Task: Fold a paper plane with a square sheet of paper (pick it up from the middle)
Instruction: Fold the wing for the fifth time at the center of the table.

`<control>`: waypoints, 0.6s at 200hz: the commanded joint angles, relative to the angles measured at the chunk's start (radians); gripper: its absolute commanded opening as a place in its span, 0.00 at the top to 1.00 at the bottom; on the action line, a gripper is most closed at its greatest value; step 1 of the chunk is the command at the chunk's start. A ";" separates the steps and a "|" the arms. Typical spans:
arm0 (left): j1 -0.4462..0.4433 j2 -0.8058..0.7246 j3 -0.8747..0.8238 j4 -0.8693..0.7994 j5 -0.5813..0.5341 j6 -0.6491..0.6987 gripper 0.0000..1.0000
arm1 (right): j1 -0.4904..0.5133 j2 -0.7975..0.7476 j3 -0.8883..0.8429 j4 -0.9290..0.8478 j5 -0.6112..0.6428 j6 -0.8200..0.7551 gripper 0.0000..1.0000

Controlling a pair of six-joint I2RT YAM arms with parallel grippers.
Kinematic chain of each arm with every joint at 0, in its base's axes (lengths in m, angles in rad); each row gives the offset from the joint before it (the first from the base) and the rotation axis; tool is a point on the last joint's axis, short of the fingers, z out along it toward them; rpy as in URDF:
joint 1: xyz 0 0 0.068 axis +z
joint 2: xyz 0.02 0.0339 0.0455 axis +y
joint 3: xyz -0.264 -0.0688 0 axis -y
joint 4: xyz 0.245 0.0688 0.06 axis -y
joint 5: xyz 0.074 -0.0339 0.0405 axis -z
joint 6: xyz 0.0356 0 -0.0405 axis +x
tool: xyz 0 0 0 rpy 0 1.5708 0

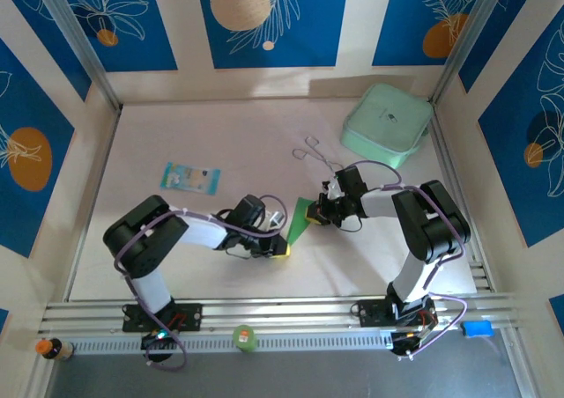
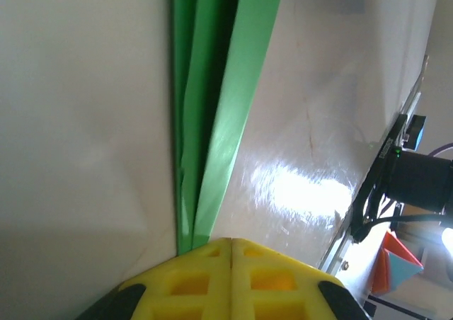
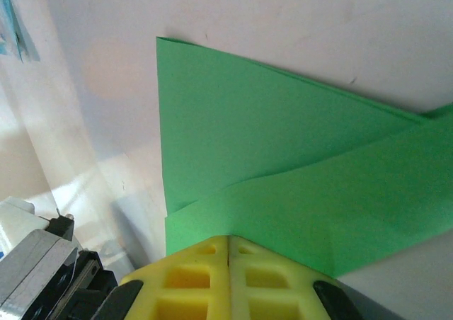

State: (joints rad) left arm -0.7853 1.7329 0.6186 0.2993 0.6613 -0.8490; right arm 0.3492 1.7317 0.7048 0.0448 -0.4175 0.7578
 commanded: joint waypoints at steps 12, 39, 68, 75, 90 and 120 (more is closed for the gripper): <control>0.005 -0.074 -0.127 0.066 0.008 -0.129 1.00 | -0.018 0.020 -0.026 -0.110 0.094 -0.020 0.98; 0.004 -0.182 -0.074 -0.002 -0.006 -0.103 1.00 | -0.018 0.017 -0.024 -0.110 0.089 -0.019 0.98; 0.016 -0.178 0.089 -0.183 -0.047 0.025 1.00 | -0.018 0.011 -0.026 -0.110 0.089 -0.017 0.98; 0.023 -0.149 0.128 -0.198 -0.044 0.041 1.00 | -0.018 0.011 -0.027 -0.109 0.089 -0.017 0.98; 0.036 -0.070 0.202 -0.186 -0.025 0.056 1.00 | -0.018 0.010 -0.030 -0.104 0.089 -0.014 0.98; 0.045 0.073 0.320 -0.169 -0.008 0.064 1.00 | -0.018 0.016 -0.028 -0.095 0.079 -0.008 0.98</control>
State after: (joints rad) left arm -0.7540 1.7050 0.8780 0.1749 0.6384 -0.8284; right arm 0.3447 1.7302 0.7048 0.0437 -0.4187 0.7551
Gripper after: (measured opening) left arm 0.064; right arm 0.049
